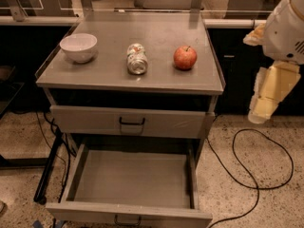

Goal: Place 7up can into middle drawer

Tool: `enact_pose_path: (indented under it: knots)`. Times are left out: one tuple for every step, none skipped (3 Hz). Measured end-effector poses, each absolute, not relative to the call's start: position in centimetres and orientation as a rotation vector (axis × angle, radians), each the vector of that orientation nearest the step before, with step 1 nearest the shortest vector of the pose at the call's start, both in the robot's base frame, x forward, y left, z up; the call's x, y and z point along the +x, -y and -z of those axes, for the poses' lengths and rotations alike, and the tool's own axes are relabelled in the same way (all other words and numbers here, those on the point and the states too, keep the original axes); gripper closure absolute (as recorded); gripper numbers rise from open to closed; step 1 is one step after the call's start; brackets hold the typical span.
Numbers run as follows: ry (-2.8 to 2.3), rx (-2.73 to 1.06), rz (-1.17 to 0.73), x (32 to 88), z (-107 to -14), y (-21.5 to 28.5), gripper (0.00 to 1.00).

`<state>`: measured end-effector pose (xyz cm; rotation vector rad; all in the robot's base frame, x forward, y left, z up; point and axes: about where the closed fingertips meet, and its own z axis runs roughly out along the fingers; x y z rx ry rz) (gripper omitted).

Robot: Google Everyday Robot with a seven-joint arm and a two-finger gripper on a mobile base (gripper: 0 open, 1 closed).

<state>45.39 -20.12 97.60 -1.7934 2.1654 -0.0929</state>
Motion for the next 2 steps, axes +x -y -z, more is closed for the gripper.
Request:
enact_pose_path:
  knots:
    - [-2.108, -1.868, 0.084, 47.4, -97.3, 18.3, 0.00]
    - [-2.038, -1.942, 0.041, 49.5, -96.8, 15.7, 0.00]
